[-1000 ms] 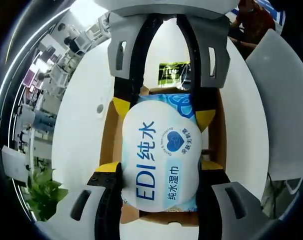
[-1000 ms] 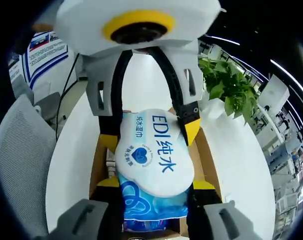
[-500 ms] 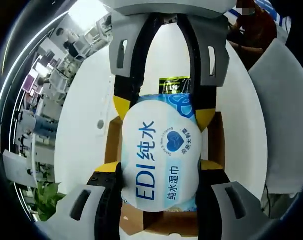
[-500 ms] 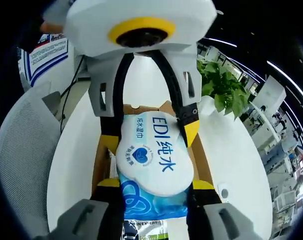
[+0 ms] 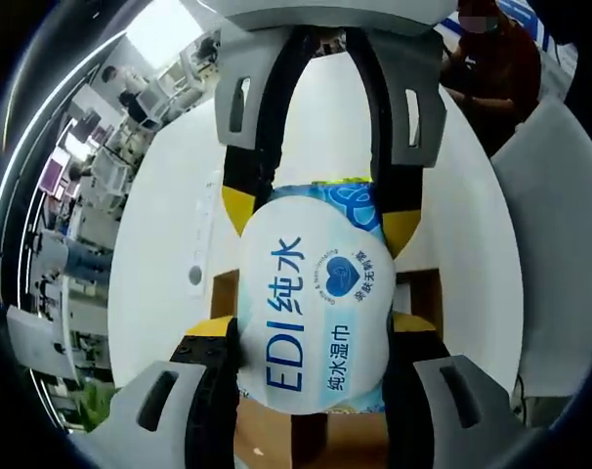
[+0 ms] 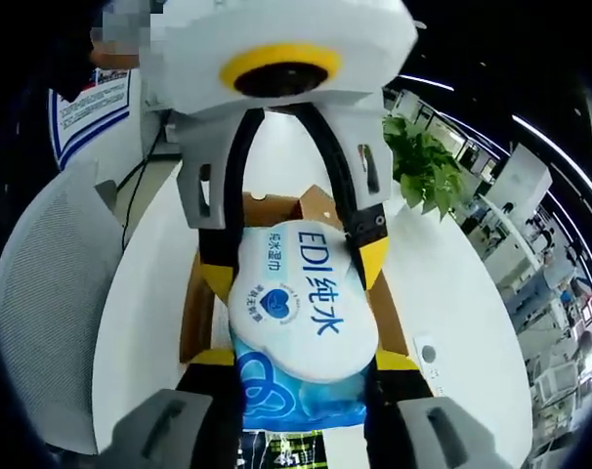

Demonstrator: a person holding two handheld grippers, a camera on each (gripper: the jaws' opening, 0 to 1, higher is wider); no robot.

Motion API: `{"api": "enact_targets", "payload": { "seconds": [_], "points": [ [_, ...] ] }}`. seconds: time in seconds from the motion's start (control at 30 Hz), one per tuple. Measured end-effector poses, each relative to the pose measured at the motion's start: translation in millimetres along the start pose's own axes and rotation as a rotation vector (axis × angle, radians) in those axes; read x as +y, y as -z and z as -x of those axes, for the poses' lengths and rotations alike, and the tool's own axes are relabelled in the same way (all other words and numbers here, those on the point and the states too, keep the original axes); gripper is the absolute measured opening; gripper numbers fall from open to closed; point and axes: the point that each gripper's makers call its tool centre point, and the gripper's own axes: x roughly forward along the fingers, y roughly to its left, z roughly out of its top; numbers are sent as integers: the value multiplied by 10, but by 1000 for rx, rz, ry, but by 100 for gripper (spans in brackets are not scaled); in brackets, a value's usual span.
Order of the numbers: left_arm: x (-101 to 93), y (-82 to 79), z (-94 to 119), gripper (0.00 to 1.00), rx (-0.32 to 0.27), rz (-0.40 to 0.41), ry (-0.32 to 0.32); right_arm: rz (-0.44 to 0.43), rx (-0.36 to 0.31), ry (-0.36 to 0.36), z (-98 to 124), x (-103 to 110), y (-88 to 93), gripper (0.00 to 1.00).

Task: Operate the shoe box by opening the lid, removing the specified soft item, and placing it in the target area until the item is outside and the box remains undamaged.

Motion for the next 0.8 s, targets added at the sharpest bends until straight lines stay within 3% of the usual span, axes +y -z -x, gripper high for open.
{"api": "enact_targets", "payload": {
  "seconds": [0.8],
  "points": [
    [-4, -514, -358, 59, -32, -11, 33, -12, 18, 6, 254, -164, 547, 45]
  ]
}}
